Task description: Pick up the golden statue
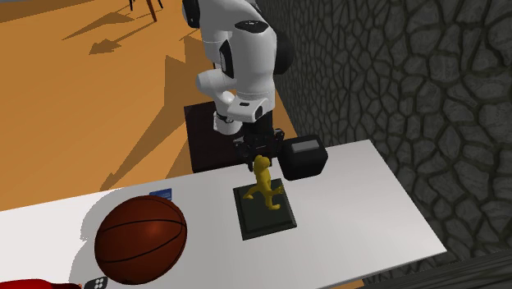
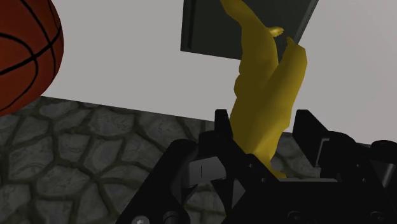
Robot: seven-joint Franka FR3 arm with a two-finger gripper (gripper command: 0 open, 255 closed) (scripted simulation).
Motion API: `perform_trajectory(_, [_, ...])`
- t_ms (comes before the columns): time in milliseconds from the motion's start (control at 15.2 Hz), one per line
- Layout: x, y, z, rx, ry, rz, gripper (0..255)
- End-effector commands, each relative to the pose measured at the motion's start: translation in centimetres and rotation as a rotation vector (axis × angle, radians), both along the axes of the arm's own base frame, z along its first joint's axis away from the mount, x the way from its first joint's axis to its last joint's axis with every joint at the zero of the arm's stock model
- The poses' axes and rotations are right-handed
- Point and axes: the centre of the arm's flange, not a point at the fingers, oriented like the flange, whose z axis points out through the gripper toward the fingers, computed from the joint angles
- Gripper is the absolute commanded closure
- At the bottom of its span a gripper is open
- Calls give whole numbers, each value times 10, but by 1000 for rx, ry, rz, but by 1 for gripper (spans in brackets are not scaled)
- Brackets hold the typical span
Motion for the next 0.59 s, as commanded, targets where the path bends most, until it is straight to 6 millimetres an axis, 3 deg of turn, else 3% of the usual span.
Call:
perform_trajectory(0, [0,0,-1,0,1,0,255])
perform_trajectory(198, [0,0,-1,0,1,-1,255])
perform_trajectory(528, [0,0,25,0,1,-1,255])
